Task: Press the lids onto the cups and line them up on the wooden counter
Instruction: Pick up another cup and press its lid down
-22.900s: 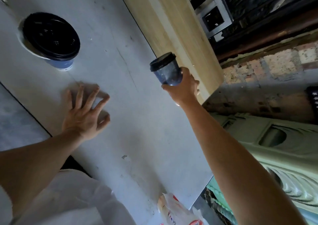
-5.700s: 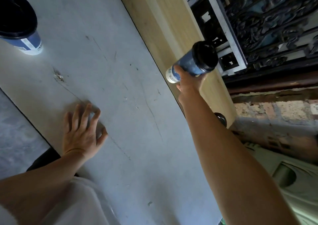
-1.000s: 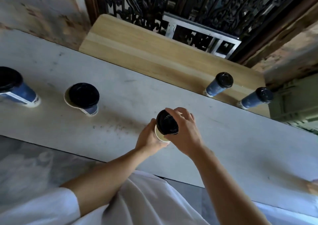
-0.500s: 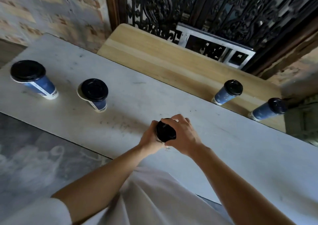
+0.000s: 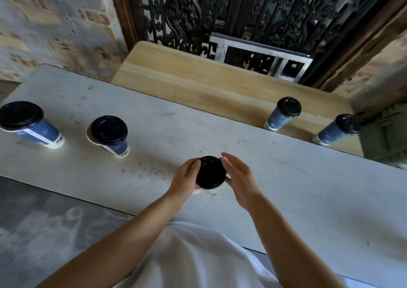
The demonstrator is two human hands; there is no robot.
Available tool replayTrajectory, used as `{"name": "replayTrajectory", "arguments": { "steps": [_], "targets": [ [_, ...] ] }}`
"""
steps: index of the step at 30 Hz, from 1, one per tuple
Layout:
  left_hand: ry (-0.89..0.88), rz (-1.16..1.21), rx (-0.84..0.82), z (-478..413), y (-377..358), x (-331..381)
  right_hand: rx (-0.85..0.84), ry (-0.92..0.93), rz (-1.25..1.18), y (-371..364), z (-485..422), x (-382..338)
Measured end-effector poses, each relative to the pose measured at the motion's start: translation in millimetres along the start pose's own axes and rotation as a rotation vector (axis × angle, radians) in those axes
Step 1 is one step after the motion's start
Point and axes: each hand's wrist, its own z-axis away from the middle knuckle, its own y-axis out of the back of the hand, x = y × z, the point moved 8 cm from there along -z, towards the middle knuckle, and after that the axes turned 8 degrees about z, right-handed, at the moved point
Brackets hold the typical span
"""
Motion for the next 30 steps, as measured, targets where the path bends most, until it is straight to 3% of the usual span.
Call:
{"name": "replayTrajectory", "arguments": {
  "steps": [4,9,15,19,30],
  "targets": [
    [-0.071,-0.054,0.035,4,-3,1,0.002,-0.125,-0.112,-10,7,22],
    [-0.037,-0.046,0.027,3,-8,-1,0.03,-0.094,-0.078,-5,3,20],
    [0.236,0.172,0.144,0,-6,-19,-0.092,-0.176,-0.341,-13,5,31],
    [0.192,0.11,0.12,-2,-7,-12,-0.052,-0.157,-0.411,-13,5,40],
    [-0.012,-0.008,0.024,-10,-4,-3,0.084,-0.043,-0.179,-7,-10,35]
  ]
}}
